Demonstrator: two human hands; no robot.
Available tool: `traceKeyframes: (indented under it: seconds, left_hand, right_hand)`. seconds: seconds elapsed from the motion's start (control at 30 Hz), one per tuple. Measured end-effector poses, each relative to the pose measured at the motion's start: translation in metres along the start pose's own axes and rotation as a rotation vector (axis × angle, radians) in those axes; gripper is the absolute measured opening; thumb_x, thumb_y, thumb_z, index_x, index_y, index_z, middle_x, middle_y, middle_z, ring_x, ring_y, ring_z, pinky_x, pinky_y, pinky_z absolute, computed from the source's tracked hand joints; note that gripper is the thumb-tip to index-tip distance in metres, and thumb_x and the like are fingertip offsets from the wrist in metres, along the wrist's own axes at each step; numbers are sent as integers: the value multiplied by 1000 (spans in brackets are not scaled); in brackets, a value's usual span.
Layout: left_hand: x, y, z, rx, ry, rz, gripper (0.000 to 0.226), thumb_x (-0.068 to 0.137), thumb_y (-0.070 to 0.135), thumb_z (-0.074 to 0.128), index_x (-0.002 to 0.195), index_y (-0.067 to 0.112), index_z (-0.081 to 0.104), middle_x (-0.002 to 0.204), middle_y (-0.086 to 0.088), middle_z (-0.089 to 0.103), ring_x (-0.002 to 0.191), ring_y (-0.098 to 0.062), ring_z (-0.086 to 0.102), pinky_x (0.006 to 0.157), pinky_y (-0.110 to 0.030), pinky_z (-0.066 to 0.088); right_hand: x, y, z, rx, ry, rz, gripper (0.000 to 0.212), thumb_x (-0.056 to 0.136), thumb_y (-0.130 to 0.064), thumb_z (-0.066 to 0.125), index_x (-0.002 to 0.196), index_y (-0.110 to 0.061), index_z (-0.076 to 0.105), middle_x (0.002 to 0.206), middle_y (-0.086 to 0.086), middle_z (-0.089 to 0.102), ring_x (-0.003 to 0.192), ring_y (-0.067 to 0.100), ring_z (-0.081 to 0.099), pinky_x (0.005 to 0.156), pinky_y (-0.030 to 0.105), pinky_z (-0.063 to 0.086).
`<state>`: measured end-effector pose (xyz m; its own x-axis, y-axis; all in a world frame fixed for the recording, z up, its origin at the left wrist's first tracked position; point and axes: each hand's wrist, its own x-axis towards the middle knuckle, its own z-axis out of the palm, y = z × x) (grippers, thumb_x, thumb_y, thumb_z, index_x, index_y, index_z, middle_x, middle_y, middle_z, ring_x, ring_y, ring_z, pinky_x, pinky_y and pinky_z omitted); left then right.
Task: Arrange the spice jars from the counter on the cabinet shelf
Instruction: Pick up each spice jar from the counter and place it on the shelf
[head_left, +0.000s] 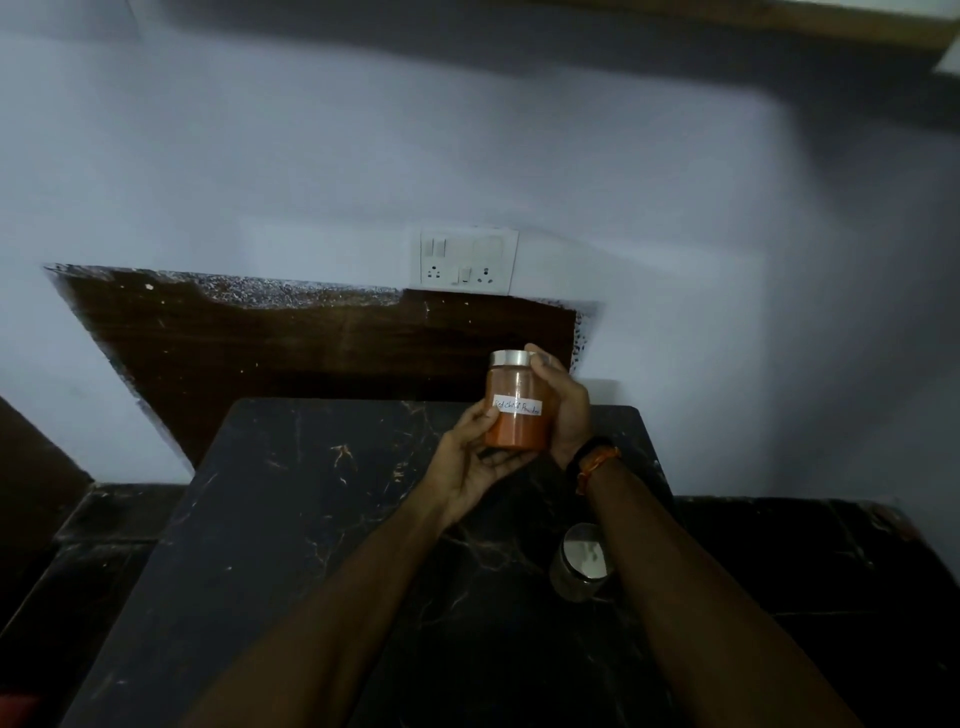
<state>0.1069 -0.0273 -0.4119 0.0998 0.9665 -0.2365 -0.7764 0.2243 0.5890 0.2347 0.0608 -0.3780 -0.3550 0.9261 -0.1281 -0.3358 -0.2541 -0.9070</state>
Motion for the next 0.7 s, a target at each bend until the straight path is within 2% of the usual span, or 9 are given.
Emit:
traceKeyframes:
  seconds: [0.17,0.3,0.43,0.6,0.7]
  left_hand:
    - [9,17,20,37,-31,46,58,83,19,73,139,14,56,143,-24,49,127,-44,56,99,-56,52]
    - [18,33,43,95,-85,82,52,87,20,70,137,13,58,143,-23,50,127,-43,55,97,-53,53]
    - [25,54,72,181,-144,112,56,83,22,73,136,15,58,141,-21,51,125,-41,58,95,-49,55]
    - [38,80,110,219,-236,150,52,85,19,71,135,13,58,138,-21,57,121,-38,63,96,-49,54]
    - [46,95,132,243,-301,179,47,89,17,69,135,11,59,138,-22,58,123,-39,61,99,-51,53]
  right_hand:
    - [4,-30,3,16,-18,-73,64,82,-37,65,141,-16,48,134,16,56,112,30,61,93,43,51]
    - [6,-62,9,20,-19,-147,61,83,-34,63,139,-12,50,126,12,61,106,27,63,87,40,54]
    - [9,-98,10,4,-15,-216,48,93,-29,55,138,-12,52,132,17,58,114,33,58,97,47,47]
    - [10,-147,17,17,-53,-300,50,89,-30,59,134,-8,55,124,17,62,107,32,61,98,49,47]
    - [10,-176,22,6,-69,-349,50,90,-30,59,134,-7,53,121,16,63,104,31,63,93,46,51]
